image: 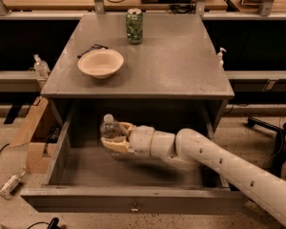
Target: Place water bottle into top drawer
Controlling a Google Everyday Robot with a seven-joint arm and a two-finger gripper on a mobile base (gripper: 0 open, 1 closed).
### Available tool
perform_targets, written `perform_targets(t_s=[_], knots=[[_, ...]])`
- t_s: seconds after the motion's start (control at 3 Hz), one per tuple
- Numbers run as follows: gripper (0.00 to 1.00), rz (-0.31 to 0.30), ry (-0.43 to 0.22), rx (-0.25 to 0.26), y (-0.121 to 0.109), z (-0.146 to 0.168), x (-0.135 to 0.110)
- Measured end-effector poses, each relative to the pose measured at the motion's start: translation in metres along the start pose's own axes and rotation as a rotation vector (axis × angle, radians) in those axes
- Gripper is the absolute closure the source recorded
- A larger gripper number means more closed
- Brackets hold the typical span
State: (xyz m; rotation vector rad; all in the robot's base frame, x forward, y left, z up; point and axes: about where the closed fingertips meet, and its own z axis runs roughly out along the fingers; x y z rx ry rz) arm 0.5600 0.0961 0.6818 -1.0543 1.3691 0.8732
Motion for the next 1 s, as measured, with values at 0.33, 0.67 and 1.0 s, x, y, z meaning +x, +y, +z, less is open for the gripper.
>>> perform_targets(t_s=[0.33, 0.67, 1.0], knots=[[0.36, 0.000, -0.001, -0.004, 0.0013, 0.0016, -0.0007], [0.07, -0.001, -0.002, -0.008, 0.0027, 0.0034, -0.0015], [0.00, -0.001, -0.003, -0.009, 0.0033, 0.0042, -0.0018]])
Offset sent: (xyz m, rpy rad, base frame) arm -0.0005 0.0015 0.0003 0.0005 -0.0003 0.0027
